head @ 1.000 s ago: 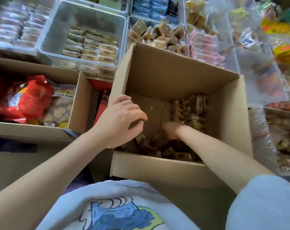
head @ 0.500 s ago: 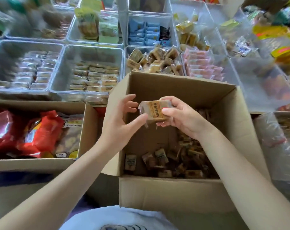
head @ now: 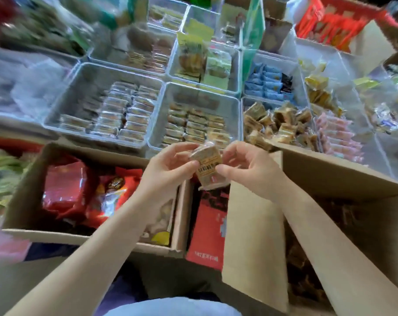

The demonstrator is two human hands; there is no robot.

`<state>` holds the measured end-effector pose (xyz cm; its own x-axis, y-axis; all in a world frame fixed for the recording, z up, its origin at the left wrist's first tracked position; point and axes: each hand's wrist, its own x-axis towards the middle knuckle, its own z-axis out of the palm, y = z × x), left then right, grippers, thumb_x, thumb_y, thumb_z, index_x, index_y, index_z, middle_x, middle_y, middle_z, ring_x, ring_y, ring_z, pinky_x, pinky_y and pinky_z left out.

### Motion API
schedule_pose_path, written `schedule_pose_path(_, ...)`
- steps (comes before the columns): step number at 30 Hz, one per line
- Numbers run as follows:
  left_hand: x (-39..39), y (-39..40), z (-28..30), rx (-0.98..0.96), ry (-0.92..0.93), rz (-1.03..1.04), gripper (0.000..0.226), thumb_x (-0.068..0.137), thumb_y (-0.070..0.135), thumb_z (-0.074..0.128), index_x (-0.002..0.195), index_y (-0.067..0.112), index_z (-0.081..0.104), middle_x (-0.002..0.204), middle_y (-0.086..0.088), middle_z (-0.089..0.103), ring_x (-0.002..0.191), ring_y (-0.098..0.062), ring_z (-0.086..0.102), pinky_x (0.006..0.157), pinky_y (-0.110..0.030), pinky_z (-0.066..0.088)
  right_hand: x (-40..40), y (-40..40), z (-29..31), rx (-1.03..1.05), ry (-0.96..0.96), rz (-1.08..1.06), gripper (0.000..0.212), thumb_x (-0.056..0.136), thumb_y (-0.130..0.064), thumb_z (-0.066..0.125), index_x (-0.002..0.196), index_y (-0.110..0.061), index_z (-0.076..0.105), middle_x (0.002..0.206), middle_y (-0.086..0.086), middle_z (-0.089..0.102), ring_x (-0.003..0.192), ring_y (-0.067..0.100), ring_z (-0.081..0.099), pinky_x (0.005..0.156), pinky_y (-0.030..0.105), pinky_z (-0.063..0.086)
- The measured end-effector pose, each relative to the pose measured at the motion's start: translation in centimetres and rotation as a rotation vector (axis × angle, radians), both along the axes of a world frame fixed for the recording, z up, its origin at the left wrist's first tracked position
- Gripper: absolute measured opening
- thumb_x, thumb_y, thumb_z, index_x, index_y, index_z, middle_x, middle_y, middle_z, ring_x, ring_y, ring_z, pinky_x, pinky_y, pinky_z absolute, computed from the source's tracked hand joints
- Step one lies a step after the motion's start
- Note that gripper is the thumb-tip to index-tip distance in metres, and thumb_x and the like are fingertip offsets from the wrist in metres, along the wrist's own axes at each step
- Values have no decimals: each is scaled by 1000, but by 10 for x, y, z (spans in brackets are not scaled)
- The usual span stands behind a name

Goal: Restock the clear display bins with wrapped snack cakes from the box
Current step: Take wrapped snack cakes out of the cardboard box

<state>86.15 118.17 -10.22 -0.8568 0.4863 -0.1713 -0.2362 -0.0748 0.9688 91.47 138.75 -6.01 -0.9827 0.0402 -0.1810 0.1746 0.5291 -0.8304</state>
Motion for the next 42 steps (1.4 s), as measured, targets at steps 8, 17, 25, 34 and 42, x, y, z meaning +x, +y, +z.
schedule_pose_path(8,-184,-193,-104,-773,297,229,50,94,22,62,141,6,54,140,-14,55,133,-25,49,116,-34,31,-196,-161,-62,429,32,161,19,84,-29,75,84,-24,57,72,-9,59,69,13,55,67,33,46)
schedule_pose_path(17,-238,-269,-174,-1296,650,-79,99,90,34,58,159,6,-8,166,-16,-16,153,-30,-20,126,-48,6,-331,-270,-100,547,187,50,18,90,-27,70,93,-15,57,79,-7,58,74,18,55,61,31,42)
schedule_pose_path(25,-239,-262,-175,-1232,541,-84,103,88,29,55,155,8,-21,161,-11,-32,149,-28,-32,126,-48,3,-364,-299,-162,798,-80,286,22,95,-24,61,113,-15,52,109,8,67,100,31,62,70,36,44)
schedule_pose_path(34,-241,-262,-173,-1251,527,-126,105,89,32,55,151,12,-27,157,-9,-37,147,-27,-34,126,-47,5,-341,-304,-171,968,-121,492,47,100,-22,43,146,-16,47,149,11,40,135,31,38,104,46,41)
schedule_pose_path(42,-230,-225,-114,-1393,448,-166,82,97,42,49,159,4,11,168,-19,-2,155,-34,-7,124,-51,12,-244,-246,-99,509,-16,294,27,101,-22,50,116,-15,72,113,0,66,106,14,59,93,32,49)
